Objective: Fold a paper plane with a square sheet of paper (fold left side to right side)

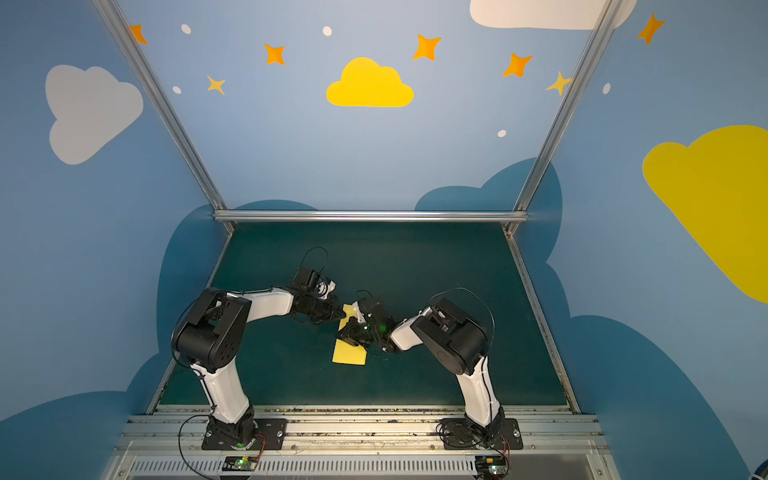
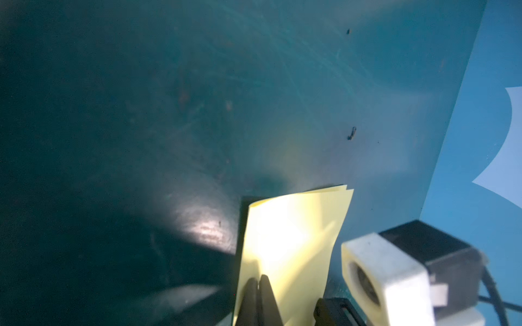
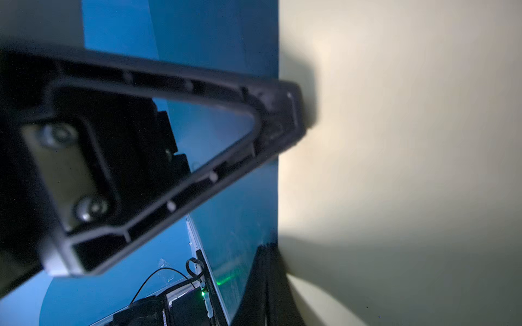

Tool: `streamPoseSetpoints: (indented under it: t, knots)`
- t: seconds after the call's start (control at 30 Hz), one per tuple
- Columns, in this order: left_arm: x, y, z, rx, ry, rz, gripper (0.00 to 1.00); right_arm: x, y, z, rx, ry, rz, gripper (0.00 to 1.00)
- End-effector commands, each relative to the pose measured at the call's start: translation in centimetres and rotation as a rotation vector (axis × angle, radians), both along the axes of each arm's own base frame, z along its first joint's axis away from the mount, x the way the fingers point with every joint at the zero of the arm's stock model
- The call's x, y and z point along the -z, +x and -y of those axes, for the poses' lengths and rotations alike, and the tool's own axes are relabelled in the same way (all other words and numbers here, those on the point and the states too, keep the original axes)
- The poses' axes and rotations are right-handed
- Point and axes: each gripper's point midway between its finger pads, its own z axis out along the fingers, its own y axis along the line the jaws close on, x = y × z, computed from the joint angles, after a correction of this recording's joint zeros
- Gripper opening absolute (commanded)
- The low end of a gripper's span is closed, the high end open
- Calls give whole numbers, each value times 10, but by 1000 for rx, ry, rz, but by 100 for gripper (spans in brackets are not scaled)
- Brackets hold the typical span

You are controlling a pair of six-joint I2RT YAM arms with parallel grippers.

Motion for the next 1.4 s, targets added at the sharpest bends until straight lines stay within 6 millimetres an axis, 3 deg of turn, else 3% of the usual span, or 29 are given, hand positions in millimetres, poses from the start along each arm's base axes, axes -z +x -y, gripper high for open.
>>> streamPoseSetpoints:
  t: [0.0, 0.53, 0.83, 1.1, 1.37]
  knots:
    - [22, -12, -13, -15, 92, -35, 4, 42, -29, 25, -8, -147, -102, 0]
    - [22, -12, -13, -14, 90, -33, 4, 58, -61, 46, -1, -213, -123, 0]
    - [19, -12, -14, -16, 88, -27, 4, 63, -84, 45, -42, -232, -136, 0]
    - [16, -12, -14, -16, 86, -20, 4, 81, -113, 66, -56, -297, -172, 0]
    - [13, -12, -14, -19, 83, -14, 4, 81, -132, 77, -103, -352, -187, 0]
